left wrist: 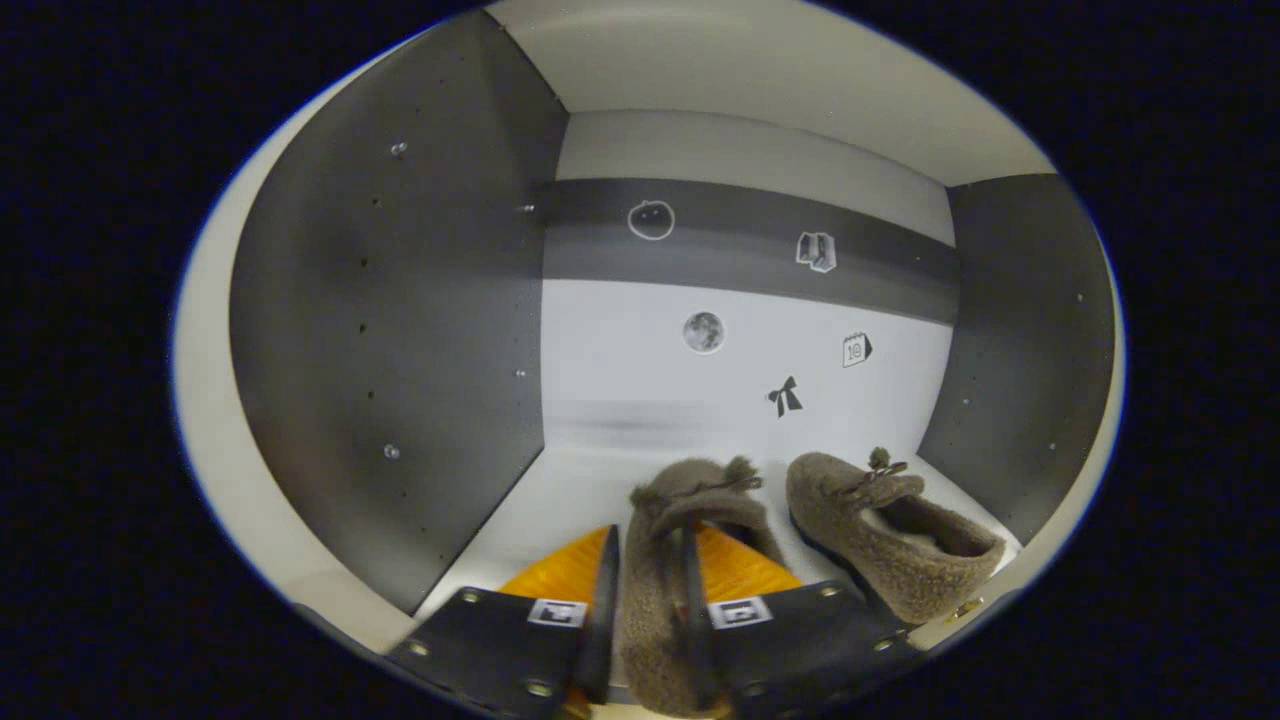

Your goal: Grab one shoe with the right hand and put it into the shoe cabinet, grab the other shoe with the left hand and put it into the shoe cabinet; then close the right door with the right hand and the left door with the left hand.

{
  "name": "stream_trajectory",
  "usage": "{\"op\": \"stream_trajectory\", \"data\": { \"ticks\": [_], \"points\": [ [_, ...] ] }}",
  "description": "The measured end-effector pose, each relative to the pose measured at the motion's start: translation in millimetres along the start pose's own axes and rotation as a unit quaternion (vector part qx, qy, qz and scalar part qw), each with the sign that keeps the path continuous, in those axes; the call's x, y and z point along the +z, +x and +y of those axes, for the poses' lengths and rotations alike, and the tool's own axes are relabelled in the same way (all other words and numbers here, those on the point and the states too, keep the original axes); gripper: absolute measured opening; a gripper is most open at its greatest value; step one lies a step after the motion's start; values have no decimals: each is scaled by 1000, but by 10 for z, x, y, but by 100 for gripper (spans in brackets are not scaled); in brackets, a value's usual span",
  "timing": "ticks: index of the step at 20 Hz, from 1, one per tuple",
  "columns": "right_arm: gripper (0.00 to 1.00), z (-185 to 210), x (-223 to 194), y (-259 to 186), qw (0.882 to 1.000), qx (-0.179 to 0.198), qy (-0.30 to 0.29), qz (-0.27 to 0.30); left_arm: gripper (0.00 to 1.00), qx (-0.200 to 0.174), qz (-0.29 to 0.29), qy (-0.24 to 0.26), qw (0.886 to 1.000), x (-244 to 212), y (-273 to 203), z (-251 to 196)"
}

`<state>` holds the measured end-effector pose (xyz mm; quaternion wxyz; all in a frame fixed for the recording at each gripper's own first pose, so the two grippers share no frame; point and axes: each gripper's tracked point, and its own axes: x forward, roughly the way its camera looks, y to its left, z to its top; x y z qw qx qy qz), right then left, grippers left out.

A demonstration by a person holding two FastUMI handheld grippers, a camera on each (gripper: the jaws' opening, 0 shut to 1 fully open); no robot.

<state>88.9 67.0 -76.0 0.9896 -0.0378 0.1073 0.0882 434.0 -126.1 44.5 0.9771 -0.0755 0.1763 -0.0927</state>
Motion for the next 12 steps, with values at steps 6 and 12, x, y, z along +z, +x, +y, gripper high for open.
{"op": "stream_trajectory", "data": {
  "ticks": [6,12],
  "points": [
    [98,-23,66,-53,1000,5,6,-17,88,-10,-33,-5,999,180,-494,-39],
    [98,-137,173,-203,999,11,17,-31,95,-32,-88,11,996,293,-1367,-160]
  ]
}}
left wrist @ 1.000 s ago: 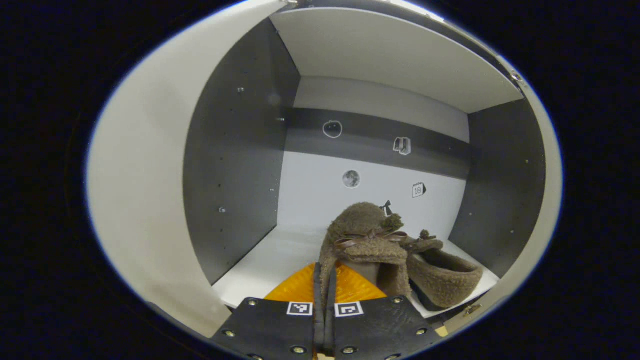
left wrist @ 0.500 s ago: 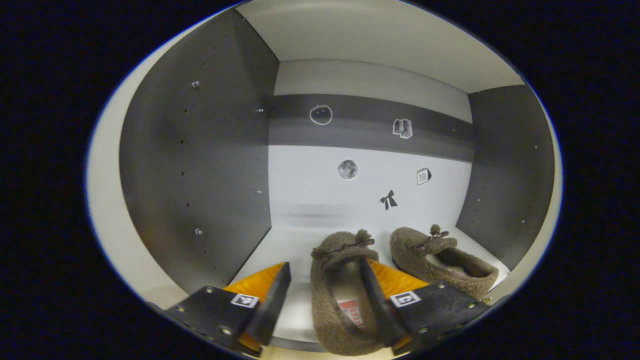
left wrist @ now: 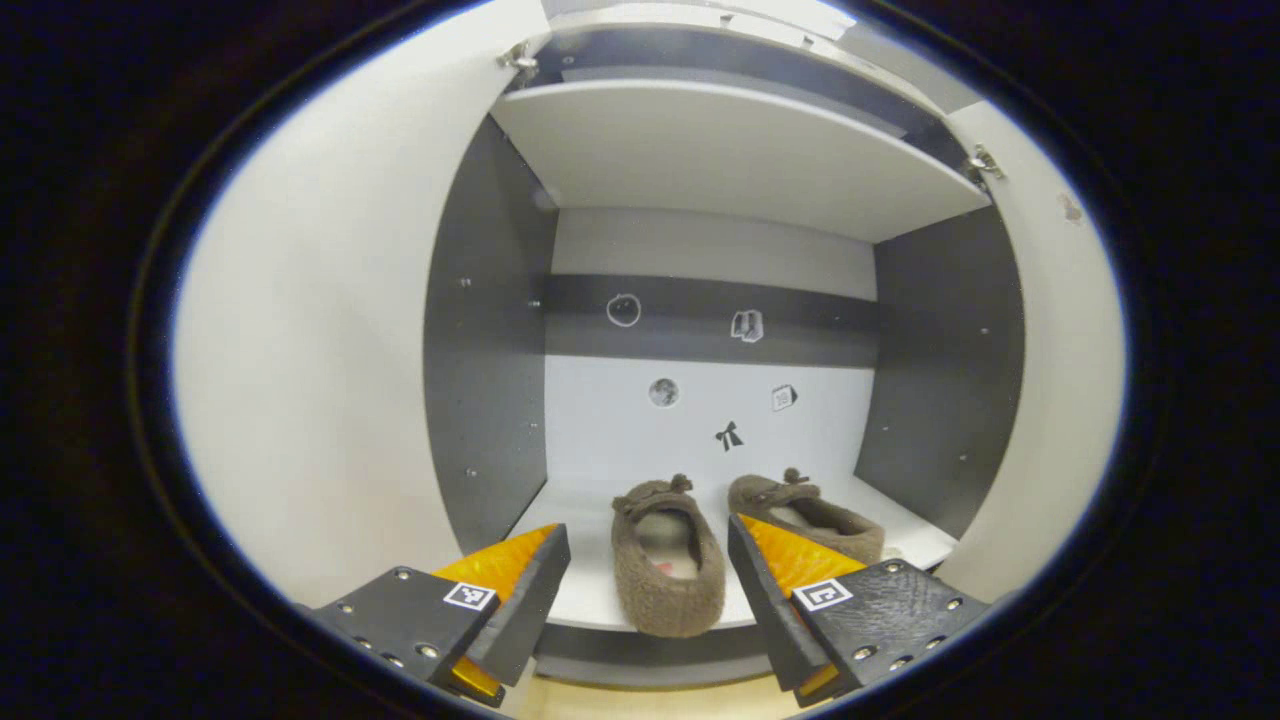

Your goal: Grab one shoe with the right hand and put it into the shoe cabinet, grab the other shoe with the left hand and put it into the shoe cabinet; then close the right door with the right hand and the left door with the left hand.

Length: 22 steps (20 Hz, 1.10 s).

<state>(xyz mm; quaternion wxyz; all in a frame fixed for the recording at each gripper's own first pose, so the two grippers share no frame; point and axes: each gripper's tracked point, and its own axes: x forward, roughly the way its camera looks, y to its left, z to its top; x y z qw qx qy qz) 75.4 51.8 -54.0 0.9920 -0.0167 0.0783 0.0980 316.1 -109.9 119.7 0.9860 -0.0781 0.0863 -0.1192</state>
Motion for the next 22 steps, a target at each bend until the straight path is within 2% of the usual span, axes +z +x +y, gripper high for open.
{"op": "stream_trajectory", "data": {
  "ticks": [14,19,21,22],
  "points": [
    [98,36,263,-69,999,30,31,-15,95,-4,-31,15,999,-247,-1661,8],
    [98,54,275,-110,998,40,45,-10,96,-3,-15,13,1000,-482,-2066,19],
    [98,6,289,-155,998,40,53,-3,92,1,-14,16,1000,-523,-2156,41],
    [98,-30,309,-174,998,39,57,0,95,2,-13,18,1000,-556,-2191,53]
  ]
}}
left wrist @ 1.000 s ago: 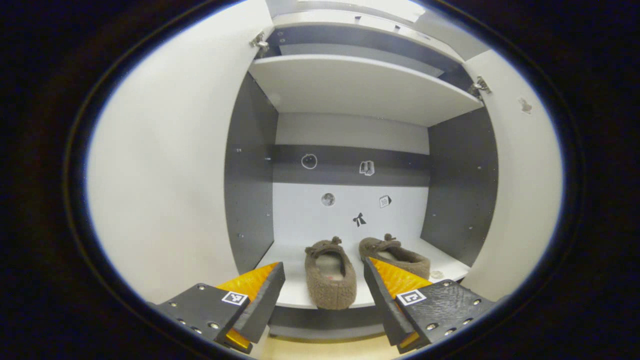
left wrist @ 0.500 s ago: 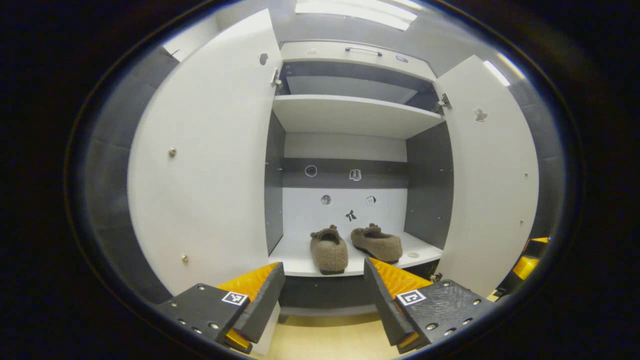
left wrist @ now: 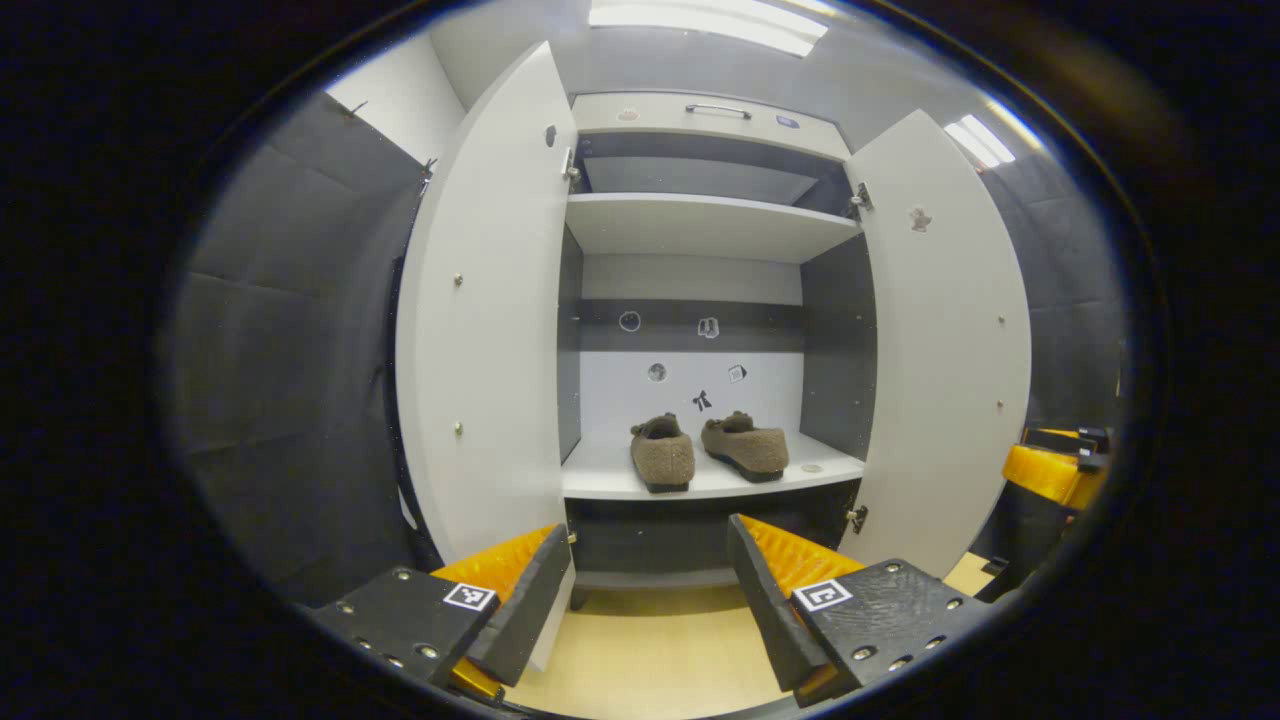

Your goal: Grab one shoe with the right hand and put it into the shoe cabinet, grab the other shoe with the left hand and put it into the shoe cabinet; then close the right door with the right hand and the left door with the left hand.

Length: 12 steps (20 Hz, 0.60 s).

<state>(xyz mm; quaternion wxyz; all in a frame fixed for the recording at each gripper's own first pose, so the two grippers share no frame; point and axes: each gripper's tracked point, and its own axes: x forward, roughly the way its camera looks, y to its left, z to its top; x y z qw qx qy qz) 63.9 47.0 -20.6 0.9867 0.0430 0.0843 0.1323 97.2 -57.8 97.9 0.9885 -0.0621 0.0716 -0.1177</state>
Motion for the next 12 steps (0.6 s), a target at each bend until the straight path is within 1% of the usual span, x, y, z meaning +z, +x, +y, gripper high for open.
{"op": "stream_trajectory", "data": {
  "ticks": [1,3,4,5,6,7,8,11,12],
  "points": [
    [98,-67,29,-21,1000,-3,1,1,95,1,1,0,1000,-20,-26,22],
    [98,-264,135,-66,1000,-23,-6,-3,95,3,1,0,1000,-41,-88,53],
    [98,-390,190,-79,999,-39,-14,-4,92,4,1,0,1000,-58,-104,67],
    [98,-529,239,-100,998,-57,-22,-5,95,3,2,-1,1000,-68,-98,78],
    [96,-658,299,-119,997,-72,-29,-6,95,4,2,-4,1000,-77,-94,81],
    [98,-781,351,-140,995,-88,-36,-8,92,3,1,-7,1000,-75,-78,83],
    [98,-899,411,-151,994,-103,-41,-12,95,2,0,-9,1000,-80,-76,70],
    [98,-1244,572,-182,988,-145,-50,-24,95,-3,-5,-8,1000,-49,-49,43],
    [98,-1354,614,-186,985,-162,-52,-28,92,-3,-6,-4,1000,-44,-42,36]
  ]
}}
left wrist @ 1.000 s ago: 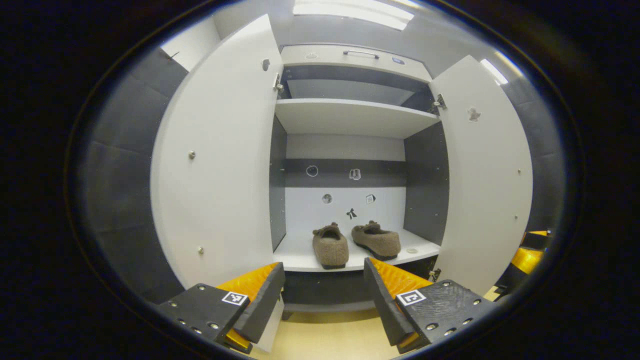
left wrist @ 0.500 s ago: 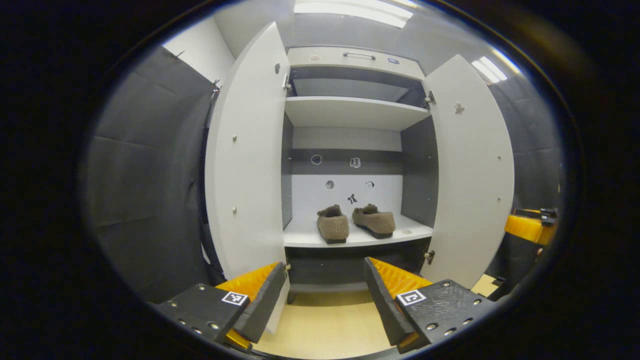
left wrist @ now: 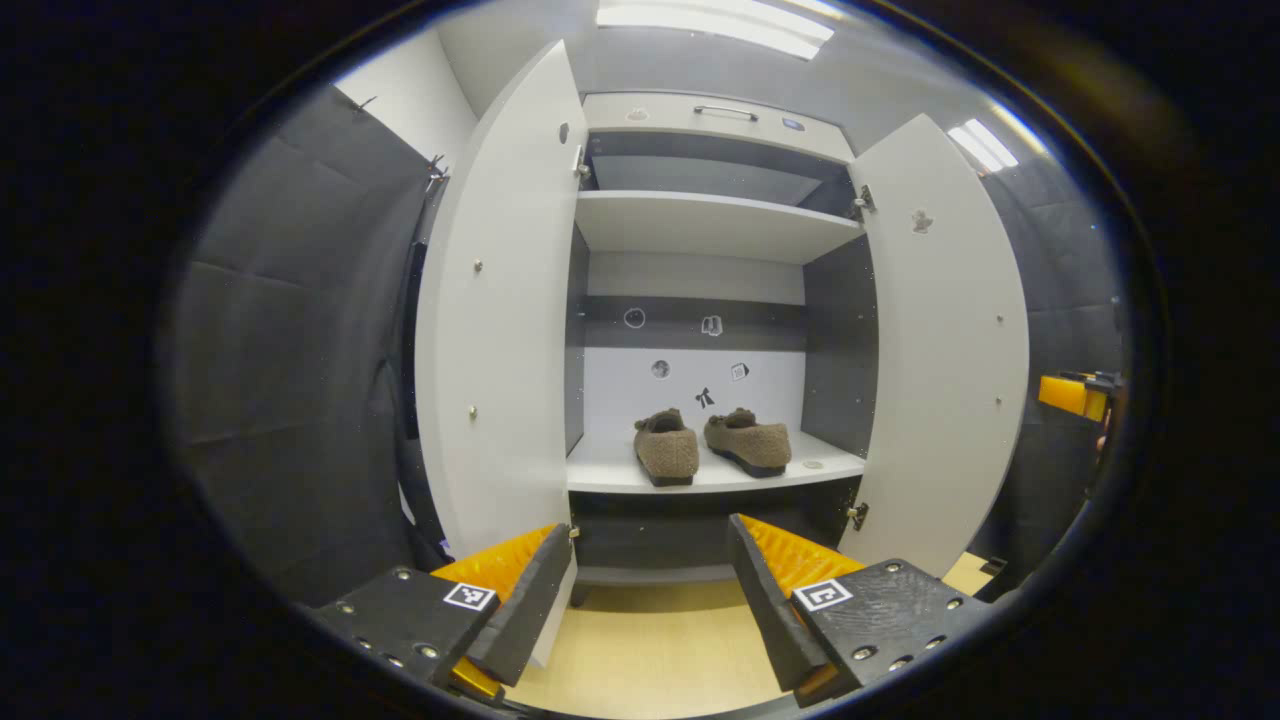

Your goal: Grab one shoe with the right hand and put it into the shoe cabinet, grab the other shoe with the left hand and put it into the shoe cabinet; then close the right door with the right hand and the left door with the left hand.

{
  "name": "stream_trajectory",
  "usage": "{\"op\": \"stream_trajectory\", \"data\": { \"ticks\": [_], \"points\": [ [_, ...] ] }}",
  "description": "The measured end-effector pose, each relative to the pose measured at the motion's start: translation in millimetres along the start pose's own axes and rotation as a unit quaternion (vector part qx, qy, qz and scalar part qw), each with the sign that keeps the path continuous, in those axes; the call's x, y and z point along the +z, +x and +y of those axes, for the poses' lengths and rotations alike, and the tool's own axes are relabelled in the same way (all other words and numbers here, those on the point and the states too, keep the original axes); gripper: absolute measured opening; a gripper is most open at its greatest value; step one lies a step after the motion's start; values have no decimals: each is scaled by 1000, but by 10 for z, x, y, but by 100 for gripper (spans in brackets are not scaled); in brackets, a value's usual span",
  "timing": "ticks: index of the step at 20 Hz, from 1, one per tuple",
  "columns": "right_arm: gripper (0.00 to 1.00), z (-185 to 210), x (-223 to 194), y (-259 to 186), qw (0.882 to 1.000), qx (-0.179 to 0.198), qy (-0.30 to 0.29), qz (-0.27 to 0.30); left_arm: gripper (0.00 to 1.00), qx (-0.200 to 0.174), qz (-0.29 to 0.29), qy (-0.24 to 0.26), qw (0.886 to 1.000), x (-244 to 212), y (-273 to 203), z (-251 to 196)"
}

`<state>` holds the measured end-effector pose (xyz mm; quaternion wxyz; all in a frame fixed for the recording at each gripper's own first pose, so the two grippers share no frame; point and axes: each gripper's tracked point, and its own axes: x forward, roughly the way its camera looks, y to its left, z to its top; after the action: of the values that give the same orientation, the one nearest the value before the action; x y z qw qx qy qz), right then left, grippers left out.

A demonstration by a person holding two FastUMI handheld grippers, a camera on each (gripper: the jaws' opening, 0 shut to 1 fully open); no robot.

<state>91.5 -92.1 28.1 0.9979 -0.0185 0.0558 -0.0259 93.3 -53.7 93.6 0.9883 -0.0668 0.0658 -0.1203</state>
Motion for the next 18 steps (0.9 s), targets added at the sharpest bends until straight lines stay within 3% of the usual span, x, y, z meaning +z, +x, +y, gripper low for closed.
{"op": "stream_trajectory", "data": {
  "ticks": [6,10,13,14,15,18],
  "points": [
    [98,-468,-1,325,996,-88,15,5,92,8,-2,-4,1000,8,-100,116],
    [98,-457,-77,549,995,-93,24,16,92,34,-4,-6,999,19,-221,358],
    [98,-278,-131,627,997,-70,29,26,95,51,-9,-11,999,59,-282,522],
    [97,-257,-146,625,996,-77,24,28,92,55,-11,-12,998,51,-294,562],
    [90,-269,-177,641,996,-84,13,27,92,58,-11,-13,998,54,-299,606],
    [94,-200,-124,584,996,-93,-10,14,95,65,-11,-17,998,15,-308,678]
  ]
}}
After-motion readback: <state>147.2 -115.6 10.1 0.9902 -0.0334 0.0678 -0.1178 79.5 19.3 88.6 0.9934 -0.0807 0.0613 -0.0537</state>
